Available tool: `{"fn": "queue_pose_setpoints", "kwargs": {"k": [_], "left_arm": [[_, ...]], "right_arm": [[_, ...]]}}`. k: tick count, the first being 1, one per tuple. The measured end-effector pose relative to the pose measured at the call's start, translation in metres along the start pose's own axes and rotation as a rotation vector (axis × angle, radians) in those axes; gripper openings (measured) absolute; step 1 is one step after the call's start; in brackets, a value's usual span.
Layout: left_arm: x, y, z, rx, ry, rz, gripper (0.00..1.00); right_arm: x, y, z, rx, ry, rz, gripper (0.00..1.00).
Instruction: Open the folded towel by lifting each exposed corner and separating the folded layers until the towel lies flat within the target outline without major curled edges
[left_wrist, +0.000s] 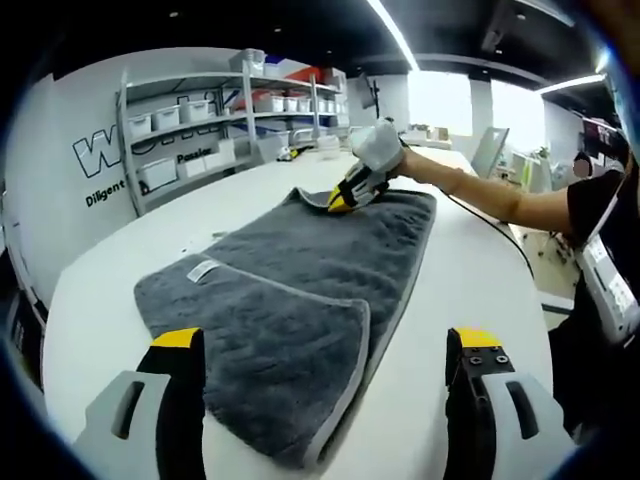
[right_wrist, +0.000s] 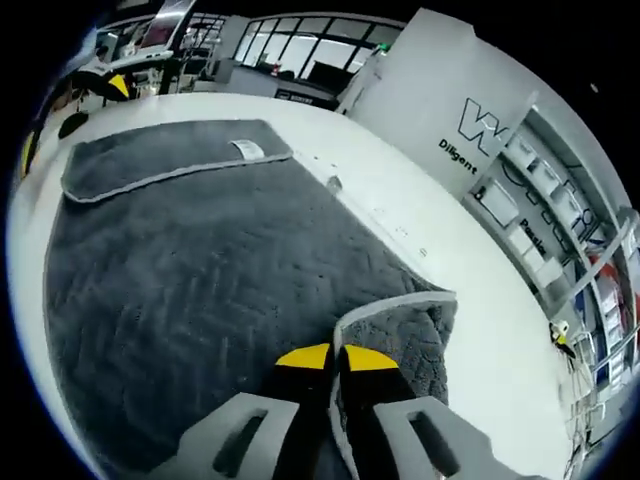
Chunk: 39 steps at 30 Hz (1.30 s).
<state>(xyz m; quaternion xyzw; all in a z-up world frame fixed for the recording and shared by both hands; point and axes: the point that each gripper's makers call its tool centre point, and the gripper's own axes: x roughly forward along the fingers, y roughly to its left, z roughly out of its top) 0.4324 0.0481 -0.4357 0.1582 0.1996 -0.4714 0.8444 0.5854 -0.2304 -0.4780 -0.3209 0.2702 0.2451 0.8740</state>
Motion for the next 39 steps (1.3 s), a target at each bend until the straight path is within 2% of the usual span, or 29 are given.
{"fn": "queue_pose_setpoints", "kwargs": {"k": [4,7,11,20,24,31,39], "left_arm": [[-0.001,0.0,0.0,0.001,-0.002,0.0,0.99],[0.0,0.0,0.0,0.002,-0.001,-0.001,0.98],[0.0,-0.001,0.0,0.002,-0.001,-0.001,0.98],[0.001,0.0,-0.002,-0.004,0.005,-0.002,0.98],[0.001,0.001,-0.003,-0.008,0.008,-0.001,0.98],[0.002,0.002,-0.004,-0.011,0.01,-0.004,0.98],[0.002,0.003,-0.005,-0.016,0.011,-0.001,0.98]], "right_arm": [[-0.014,-0.028,0.002,-0.013,-0.011,-0.077,0.0],[-0.029,-0.054,0.0,0.019,-0.025,-0.127,0.0],[-0.046,-0.089,-0.008,0.004,-0.009,-0.218,0.0],[-0.063,-0.142,-0.025,-0.011,0.047,-0.328,0.0],[-0.056,-0.161,-0.035,-0.056,0.109,-0.361,0.0],[-0.029,-0.184,-0.053,-0.152,0.224,-0.383,0.0],[0.001,-0.196,-0.082,-0.172,0.329,-0.373,0.0]]}}
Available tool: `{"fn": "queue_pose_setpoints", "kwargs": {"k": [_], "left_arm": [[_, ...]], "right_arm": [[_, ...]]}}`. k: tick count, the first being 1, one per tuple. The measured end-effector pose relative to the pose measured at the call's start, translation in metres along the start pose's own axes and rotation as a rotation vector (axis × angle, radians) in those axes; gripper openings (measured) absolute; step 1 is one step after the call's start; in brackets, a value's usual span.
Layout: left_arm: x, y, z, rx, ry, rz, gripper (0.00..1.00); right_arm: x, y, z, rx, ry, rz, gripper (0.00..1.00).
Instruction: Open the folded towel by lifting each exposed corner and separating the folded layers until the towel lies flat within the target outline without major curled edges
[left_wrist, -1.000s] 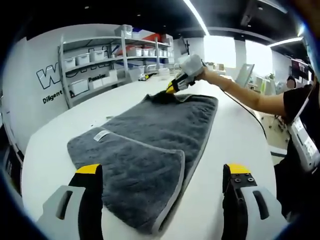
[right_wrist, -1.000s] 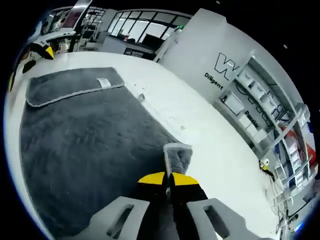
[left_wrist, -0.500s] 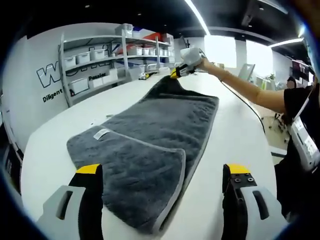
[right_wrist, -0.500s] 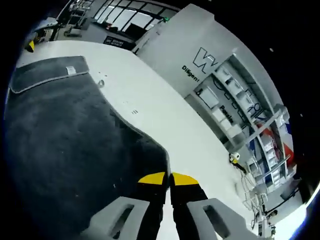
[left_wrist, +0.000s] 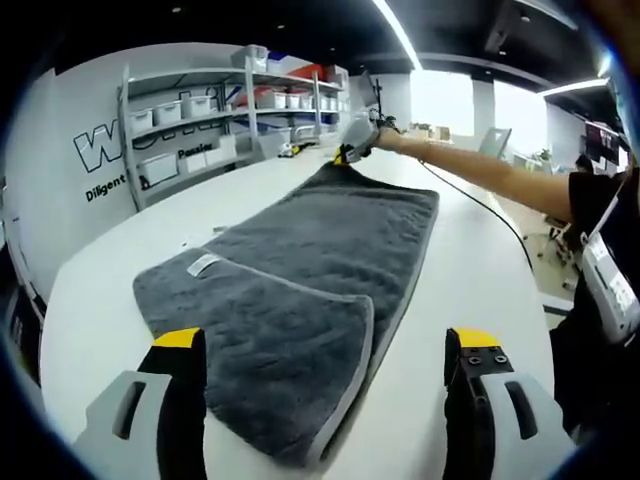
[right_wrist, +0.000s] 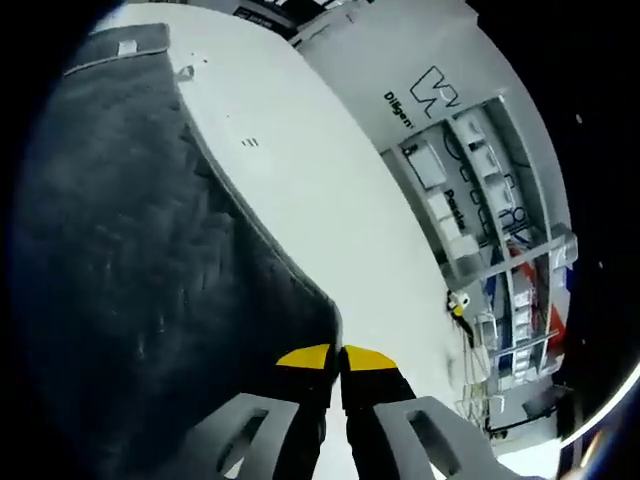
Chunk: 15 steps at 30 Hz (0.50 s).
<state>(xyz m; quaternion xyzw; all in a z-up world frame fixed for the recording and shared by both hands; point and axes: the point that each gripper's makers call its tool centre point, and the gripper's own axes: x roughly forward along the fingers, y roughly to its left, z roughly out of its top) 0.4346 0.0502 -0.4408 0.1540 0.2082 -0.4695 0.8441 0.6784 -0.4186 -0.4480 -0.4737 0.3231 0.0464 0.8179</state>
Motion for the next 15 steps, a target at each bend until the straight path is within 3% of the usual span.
{"fn": "queue_pose_setpoints", "kwargs": {"k": [9,15], "left_arm": [[-0.002,0.001,0.001,0.002,-0.003,0.003,0.98],[-0.001,-0.001,0.0,0.001,-0.005,0.002,0.98]], "right_arm": [[0.033,0.015,-0.022,-0.017,0.069,0.007,0.0],[0.038,0.02,-0.027,-0.002,0.053,-0.005,0.03]]}}
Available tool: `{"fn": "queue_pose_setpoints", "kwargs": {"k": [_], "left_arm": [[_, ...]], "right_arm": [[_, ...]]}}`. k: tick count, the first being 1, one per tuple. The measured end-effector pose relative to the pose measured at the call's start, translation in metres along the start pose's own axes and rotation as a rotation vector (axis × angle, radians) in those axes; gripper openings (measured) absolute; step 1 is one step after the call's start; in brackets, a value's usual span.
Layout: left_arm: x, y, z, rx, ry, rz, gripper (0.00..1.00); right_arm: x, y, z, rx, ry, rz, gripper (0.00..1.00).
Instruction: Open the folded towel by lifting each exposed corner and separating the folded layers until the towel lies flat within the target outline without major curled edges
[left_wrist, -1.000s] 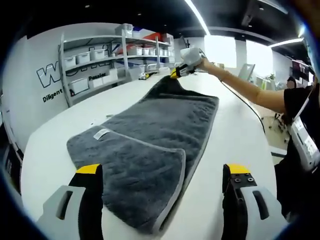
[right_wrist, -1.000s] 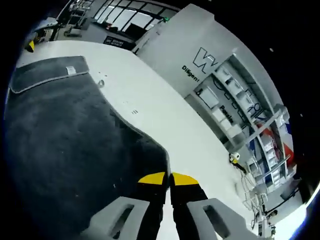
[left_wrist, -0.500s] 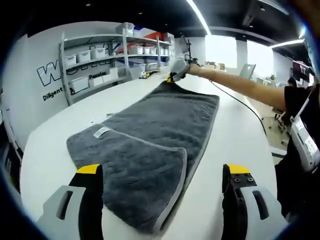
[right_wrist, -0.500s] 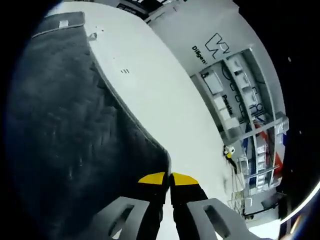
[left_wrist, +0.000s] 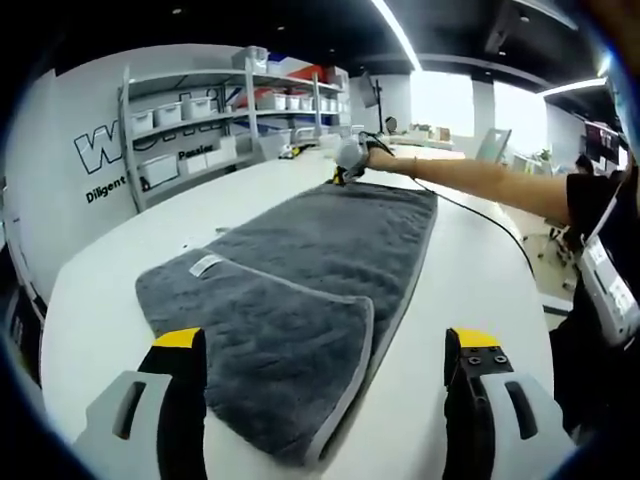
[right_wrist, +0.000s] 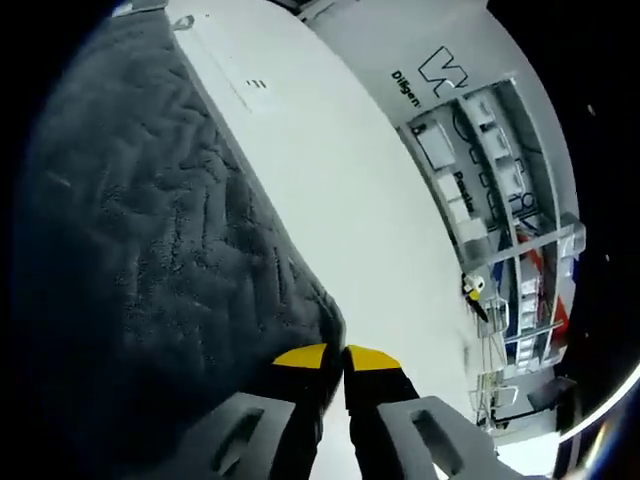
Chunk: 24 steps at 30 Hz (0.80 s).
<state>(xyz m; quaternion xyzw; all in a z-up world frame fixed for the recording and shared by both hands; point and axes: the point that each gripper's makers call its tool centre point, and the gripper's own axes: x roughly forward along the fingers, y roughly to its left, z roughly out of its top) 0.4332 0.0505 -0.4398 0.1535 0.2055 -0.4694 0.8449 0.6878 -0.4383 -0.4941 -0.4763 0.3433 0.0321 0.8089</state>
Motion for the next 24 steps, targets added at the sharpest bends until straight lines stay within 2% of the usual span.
{"fn": "queue_pose_setpoints", "kwargs": {"k": [2,4,6,12,15,18,22,24], "left_arm": [[0.0,0.0,-0.001,0.0,0.002,0.001,0.98],[0.0,0.0,-0.001,-0.002,0.003,0.003,0.98],[0.0,0.001,0.0,-0.003,0.0,0.002,0.98],[0.0,0.001,0.001,-0.01,-0.006,0.002,0.98],[0.0,0.002,0.002,-0.012,-0.008,0.006,0.98],[0.0,0.003,0.003,-0.017,-0.018,0.008,0.98],[-0.001,0.004,0.003,-0.017,-0.015,0.014,0.98],[-0.001,0.004,0.003,-0.023,-0.02,0.012,0.98]], "right_arm": [[-0.002,-0.004,0.0,0.009,-0.002,-0.013,0.08],[-0.006,-0.01,0.0,0.017,-0.01,-0.034,0.18],[-0.012,-0.019,0.0,0.063,-0.024,-0.057,0.24],[-0.038,-0.032,-0.007,0.144,-0.052,-0.055,0.39],[-0.054,-0.023,-0.007,0.209,-0.1,-0.002,0.53],[-0.072,-0.008,-0.009,0.205,-0.147,0.052,0.66],[-0.097,0.009,-0.009,0.246,-0.217,0.123,0.69],[-0.112,0.018,-0.012,0.273,-0.235,0.165,0.75]]}}
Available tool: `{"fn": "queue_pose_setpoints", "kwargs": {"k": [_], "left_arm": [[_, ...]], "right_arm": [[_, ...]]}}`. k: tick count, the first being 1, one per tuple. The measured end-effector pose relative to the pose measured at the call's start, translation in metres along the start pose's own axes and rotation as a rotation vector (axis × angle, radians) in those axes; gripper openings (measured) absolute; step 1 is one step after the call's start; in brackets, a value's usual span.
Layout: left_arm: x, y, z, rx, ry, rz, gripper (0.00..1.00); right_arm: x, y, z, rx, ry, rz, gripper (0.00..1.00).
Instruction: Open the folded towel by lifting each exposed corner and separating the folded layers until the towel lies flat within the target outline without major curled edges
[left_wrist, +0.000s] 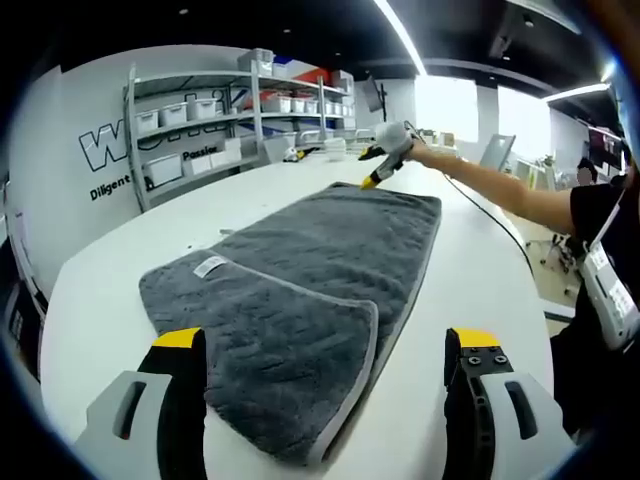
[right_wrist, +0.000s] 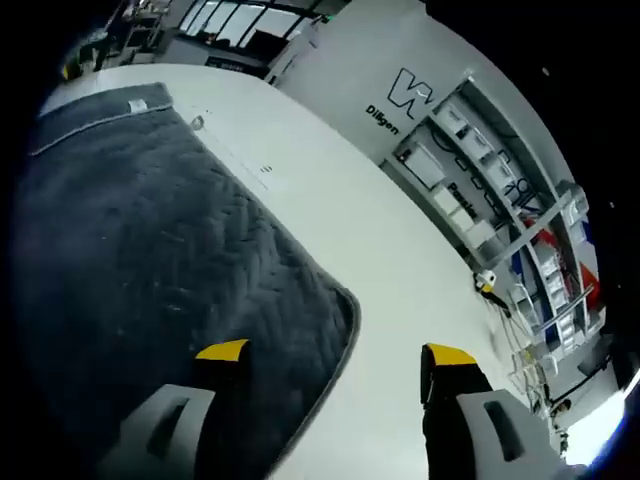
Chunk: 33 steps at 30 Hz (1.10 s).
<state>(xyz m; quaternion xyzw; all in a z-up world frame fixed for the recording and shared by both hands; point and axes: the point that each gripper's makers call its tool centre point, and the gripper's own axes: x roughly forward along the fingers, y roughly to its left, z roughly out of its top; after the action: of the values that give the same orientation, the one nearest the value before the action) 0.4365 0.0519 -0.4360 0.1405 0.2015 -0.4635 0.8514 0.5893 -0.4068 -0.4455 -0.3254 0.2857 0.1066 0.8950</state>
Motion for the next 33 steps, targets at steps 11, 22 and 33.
{"fn": "queue_pose_setpoints", "kwargs": {"k": [11,22,33], "left_arm": [[-0.003,0.005,0.002,-0.019,-0.012,0.014,0.99],[0.001,0.01,0.001,-0.034,-0.015,0.044,0.99],[0.005,0.013,-0.002,-0.05,-0.009,0.048,0.98]], "right_arm": [[-0.056,0.063,0.006,0.151,-0.067,0.208,0.99],[-0.101,0.158,0.043,0.168,-0.212,0.433,0.99],[-0.102,0.185,0.043,0.151,-0.245,0.463,0.99]]}}
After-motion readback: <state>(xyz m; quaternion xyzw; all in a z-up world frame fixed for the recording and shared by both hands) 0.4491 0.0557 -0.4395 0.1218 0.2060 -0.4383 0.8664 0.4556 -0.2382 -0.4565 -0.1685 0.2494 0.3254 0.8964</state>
